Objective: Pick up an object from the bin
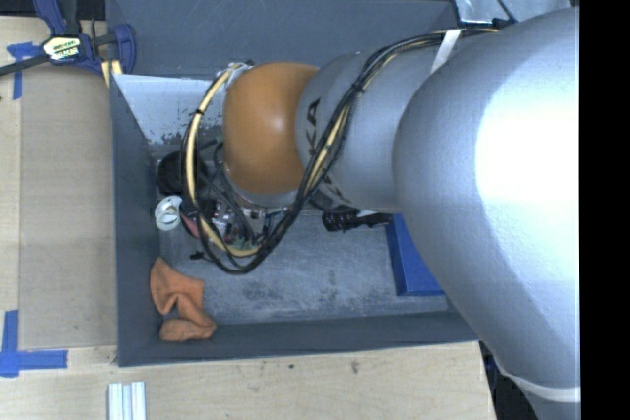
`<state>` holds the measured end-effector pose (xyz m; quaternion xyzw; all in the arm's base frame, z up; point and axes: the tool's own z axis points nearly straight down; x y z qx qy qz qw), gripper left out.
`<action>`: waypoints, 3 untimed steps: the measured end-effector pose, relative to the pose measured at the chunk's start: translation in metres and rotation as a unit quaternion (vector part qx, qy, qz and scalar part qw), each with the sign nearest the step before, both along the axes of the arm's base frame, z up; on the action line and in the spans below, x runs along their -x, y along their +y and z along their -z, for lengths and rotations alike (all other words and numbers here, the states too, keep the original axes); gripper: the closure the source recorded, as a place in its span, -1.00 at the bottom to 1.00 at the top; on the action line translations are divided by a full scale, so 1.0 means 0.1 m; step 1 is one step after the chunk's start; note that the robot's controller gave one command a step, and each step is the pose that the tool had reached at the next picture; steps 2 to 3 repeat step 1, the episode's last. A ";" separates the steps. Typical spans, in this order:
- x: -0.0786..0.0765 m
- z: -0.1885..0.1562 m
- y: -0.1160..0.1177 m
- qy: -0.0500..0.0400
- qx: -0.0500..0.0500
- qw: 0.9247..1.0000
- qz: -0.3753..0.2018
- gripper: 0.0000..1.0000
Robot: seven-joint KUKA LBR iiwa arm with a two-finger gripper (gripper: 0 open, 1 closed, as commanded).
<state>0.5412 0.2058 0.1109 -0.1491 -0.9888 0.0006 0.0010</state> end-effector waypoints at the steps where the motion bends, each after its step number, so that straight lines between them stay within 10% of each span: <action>1: 0.01 -0.18 0.00 0.002 0.001 1.000 0.000 1.00; 3: 0.01 -0.18 0.00 0.002 0.001 1.000 0.000 1.00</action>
Offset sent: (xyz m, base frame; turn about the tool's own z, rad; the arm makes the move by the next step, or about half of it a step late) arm -0.0001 0.0000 0.0874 0.0000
